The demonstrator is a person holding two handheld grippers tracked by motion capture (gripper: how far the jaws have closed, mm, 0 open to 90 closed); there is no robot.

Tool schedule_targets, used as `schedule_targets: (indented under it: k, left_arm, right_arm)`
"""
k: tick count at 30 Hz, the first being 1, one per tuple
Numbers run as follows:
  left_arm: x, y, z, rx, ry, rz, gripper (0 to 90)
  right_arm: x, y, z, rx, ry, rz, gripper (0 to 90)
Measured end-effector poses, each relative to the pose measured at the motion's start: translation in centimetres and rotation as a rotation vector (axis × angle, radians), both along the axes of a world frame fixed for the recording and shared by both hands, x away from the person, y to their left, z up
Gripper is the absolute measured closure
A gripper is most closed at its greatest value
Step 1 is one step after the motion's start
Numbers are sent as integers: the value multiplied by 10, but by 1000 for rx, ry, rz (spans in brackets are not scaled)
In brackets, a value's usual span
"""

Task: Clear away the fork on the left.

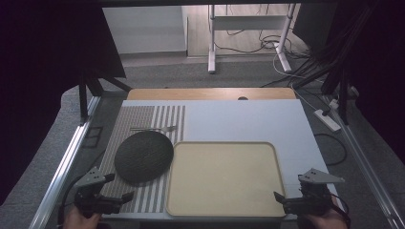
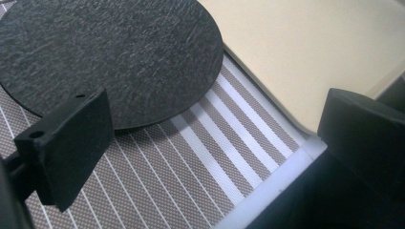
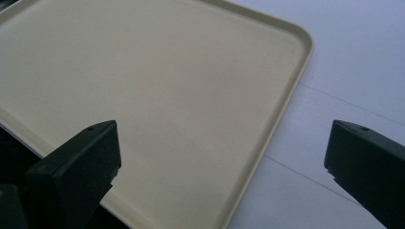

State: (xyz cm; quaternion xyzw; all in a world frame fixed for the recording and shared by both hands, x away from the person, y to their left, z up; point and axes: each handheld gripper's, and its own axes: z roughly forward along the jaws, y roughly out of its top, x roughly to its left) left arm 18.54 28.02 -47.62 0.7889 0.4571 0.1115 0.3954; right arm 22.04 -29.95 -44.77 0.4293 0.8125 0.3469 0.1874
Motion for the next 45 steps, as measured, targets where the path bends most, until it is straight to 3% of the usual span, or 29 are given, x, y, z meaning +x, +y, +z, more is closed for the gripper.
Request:
schedule_targets:
  k: [7,17,23,45]
  left_arm:
    - [10,-3,-2,7,0,-23,0]
    - [32,-6,-5,-19,7,-32,0]
    - [47,-10,-5,-15,0,-30,0]
    - [108,-32,-3,0,42,-45,0]
  right_arm:
    - [0,0,0,-1,1,0,0]
    - [0,0,0,-2,4,1,0]
    - [0,0,0,-3,4,1,0]
    - [1,1,0,-8,11,4,0]
